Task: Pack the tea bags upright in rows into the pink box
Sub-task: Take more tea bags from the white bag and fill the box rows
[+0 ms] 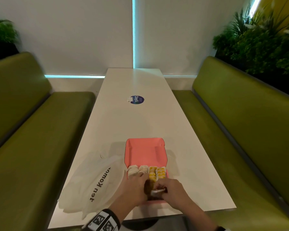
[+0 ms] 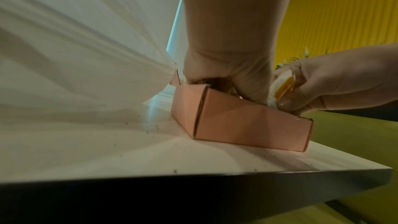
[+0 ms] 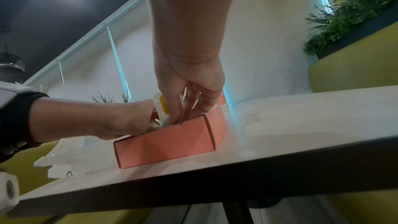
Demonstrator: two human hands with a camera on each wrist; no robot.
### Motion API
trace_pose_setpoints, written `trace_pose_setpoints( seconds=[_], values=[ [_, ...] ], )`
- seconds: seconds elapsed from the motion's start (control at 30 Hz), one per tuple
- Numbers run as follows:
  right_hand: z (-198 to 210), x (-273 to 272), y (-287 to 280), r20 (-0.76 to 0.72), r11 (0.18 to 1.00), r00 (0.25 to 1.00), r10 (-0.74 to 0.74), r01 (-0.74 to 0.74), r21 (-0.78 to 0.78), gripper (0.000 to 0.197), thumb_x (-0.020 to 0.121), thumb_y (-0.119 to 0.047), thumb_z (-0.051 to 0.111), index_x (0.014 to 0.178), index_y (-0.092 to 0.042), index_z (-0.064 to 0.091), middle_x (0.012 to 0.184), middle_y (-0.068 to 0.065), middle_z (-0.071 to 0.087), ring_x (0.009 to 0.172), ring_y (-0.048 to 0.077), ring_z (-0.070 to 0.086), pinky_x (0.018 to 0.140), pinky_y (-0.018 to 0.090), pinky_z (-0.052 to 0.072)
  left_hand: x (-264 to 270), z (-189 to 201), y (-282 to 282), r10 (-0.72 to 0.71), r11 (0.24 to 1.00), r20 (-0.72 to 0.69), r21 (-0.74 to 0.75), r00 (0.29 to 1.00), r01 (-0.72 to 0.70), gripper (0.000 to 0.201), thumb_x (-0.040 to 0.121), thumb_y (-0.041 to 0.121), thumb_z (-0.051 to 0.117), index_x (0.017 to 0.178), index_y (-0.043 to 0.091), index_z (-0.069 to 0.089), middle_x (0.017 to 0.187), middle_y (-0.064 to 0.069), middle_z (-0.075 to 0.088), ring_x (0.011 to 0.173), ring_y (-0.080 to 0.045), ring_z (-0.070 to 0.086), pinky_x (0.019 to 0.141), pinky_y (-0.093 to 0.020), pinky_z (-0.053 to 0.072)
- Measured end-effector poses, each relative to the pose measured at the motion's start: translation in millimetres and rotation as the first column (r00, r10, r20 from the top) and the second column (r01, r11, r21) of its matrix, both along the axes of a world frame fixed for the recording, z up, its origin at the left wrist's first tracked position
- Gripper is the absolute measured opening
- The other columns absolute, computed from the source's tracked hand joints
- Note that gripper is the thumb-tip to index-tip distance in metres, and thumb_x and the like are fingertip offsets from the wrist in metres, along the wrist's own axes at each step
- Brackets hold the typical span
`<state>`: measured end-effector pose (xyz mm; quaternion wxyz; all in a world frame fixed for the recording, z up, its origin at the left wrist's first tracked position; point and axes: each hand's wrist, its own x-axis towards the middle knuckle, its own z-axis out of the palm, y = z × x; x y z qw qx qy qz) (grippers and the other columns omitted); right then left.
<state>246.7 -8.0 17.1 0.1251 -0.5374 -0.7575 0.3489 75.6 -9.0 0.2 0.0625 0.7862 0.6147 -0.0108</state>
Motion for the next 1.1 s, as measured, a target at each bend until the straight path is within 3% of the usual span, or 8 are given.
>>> trace_pose_setpoints(
  seconds=[0.13, 0.23, 0.47, 0.67, 0.9, 1.1],
  values=[
    [4, -3, -1, 0.106, 0.994, 0.989, 0.100, -0.104, 0.026, 0.014, 0.082, -0.016, 0.065, 0.090, -0.023, 0.074, 0.097, -0.004, 0.070, 0.082, 0.006, 0.053, 0.075, 0.019, 0.043, 0, -4, -1, 0.015, 1.000, 0.036, 0.011, 0.999, -0.015, 0.043, 0.075, 0.049, 0.058, 0.112, 0.029, 0.047, 0.120, 0.008, 0.049, 0.112, -0.021, 0.037, 0.098, -0.038, 0.028],
    [5, -3, 4, 0.130, 0.993, 0.985, 0.118, -0.118, -0.011, 0.015, 0.083, -0.023, 0.066, 0.095, -0.019, 0.074, 0.099, 0.001, 0.071, 0.081, 0.007, 0.051, 0.076, 0.024, 0.045, 0, -4, -1, 0.022, 1.000, 0.033, 0.018, 0.999, -0.022, 0.043, 0.077, 0.049, 0.057, 0.114, 0.030, 0.047, 0.121, 0.008, 0.049, 0.114, -0.020, 0.037, 0.101, -0.038, 0.026],
    [4, -10, 11, 0.259, 0.983, 0.951, 0.170, -0.145, -0.111, 0.021, 0.087, -0.026, 0.061, 0.103, -0.021, 0.071, 0.109, 0.004, 0.067, 0.100, 0.022, 0.059, 0.083, 0.028, 0.047, -1, -13, 2, 0.048, 0.998, 0.022, -0.039, 0.999, -0.048, 0.043, 0.080, 0.044, 0.053, 0.119, 0.029, 0.043, 0.125, 0.007, 0.049, 0.115, -0.023, 0.041, 0.105, -0.042, 0.021],
    [5, -14, 17, 0.329, 0.974, 0.920, 0.215, -0.180, -0.136, 0.024, 0.087, -0.024, 0.058, 0.107, -0.019, 0.070, 0.111, 0.007, 0.066, 0.102, 0.025, 0.058, 0.080, 0.029, 0.045, -1, -12, 1, 0.056, 0.998, 0.062, -0.029, 0.996, -0.054, 0.043, 0.080, 0.041, 0.055, 0.120, 0.030, 0.042, 0.126, 0.009, 0.047, 0.115, -0.022, 0.042, 0.107, -0.041, 0.021],
    [3, -17, 19, 0.398, 0.964, 0.880, 0.259, -0.210, -0.163, 0.025, 0.088, -0.028, 0.059, 0.110, -0.020, 0.068, 0.113, 0.007, 0.064, 0.103, 0.028, 0.057, 0.087, 0.034, 0.048, -2, -16, 4, 0.071, 0.997, 0.076, -0.045, 0.995, -0.068, 0.043, 0.080, 0.043, 0.054, 0.120, 0.033, 0.041, 0.127, 0.011, 0.046, 0.118, -0.019, 0.042, 0.108, -0.042, 0.018],
    [5, -21, 22, 0.415, 0.949, 0.859, 0.300, -0.227, -0.218, 0.024, 0.090, -0.029, 0.058, 0.110, -0.022, 0.069, 0.112, 0.007, 0.065, 0.102, 0.028, 0.057, 0.087, 0.036, 0.049, 0, -11, 4, 0.089, 0.995, 0.094, -0.055, 0.992, -0.084, 0.045, 0.080, 0.041, 0.058, 0.122, 0.033, 0.042, 0.128, 0.010, 0.046, 0.117, -0.017, 0.042, 0.106, -0.036, 0.026]
  ],
)
